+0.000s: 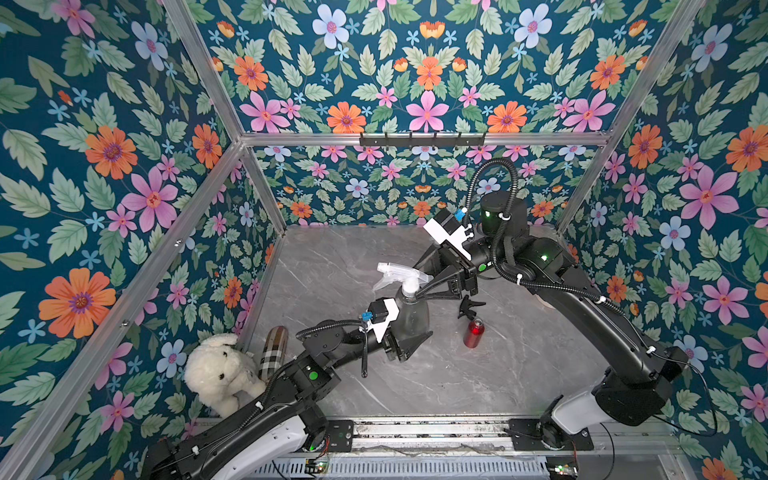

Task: Attach spray nozzles to spray bottles
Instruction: Screw the spray nozzle on the spray bottle.

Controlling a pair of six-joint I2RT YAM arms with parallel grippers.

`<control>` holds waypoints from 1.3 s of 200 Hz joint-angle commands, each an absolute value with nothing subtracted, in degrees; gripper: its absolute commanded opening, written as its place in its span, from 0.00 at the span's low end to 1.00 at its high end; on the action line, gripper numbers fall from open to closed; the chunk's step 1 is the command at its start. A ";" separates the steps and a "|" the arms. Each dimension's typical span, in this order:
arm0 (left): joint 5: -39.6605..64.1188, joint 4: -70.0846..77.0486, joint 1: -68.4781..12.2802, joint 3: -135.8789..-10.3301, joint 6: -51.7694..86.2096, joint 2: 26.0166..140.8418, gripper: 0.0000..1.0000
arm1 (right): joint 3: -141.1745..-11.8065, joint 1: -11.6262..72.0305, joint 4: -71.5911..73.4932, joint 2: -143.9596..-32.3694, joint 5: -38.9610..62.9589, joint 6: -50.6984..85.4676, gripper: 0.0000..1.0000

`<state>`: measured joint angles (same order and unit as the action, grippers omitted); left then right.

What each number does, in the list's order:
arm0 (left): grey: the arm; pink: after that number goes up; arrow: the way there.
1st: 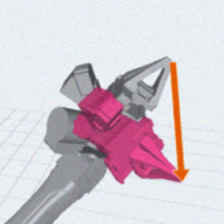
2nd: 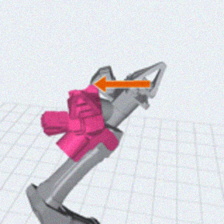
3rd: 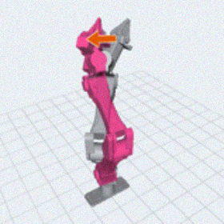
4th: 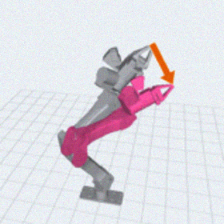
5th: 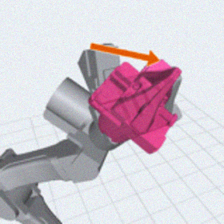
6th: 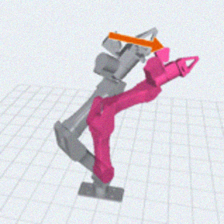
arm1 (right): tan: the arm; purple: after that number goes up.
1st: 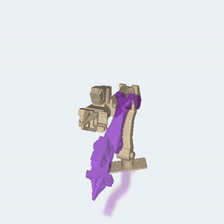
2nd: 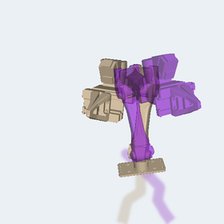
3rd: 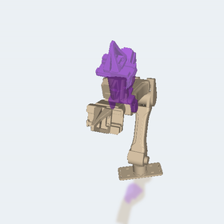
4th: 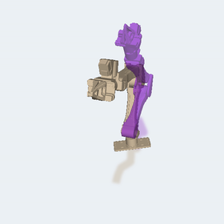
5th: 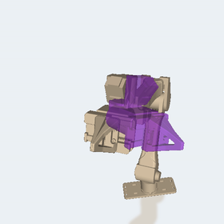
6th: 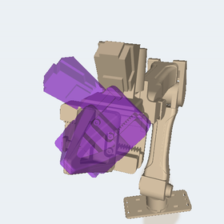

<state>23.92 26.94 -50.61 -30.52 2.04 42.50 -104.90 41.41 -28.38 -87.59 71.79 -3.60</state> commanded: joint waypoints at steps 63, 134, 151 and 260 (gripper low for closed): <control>16.70 30.04 -50.25 -30.41 2.20 42.98 0.00 | -95.38 44.66 -19.86 -82.44 55.11 0.37 0.24; 4.71 31.91 -50.19 -30.85 0.67 44.94 0.00 | -92.90 62.37 -18.25 -83.77 7.85 5.39 0.24; 2.47 31.99 -50.25 -31.01 0.14 45.67 0.00 | -94.66 65.62 -19.43 -86.52 -3.83 9.41 0.24; -2.12 31.42 -50.23 -30.70 0.42 46.32 0.00 | -89.34 70.54 -11.81 -78.53 -8.71 -1.02 0.63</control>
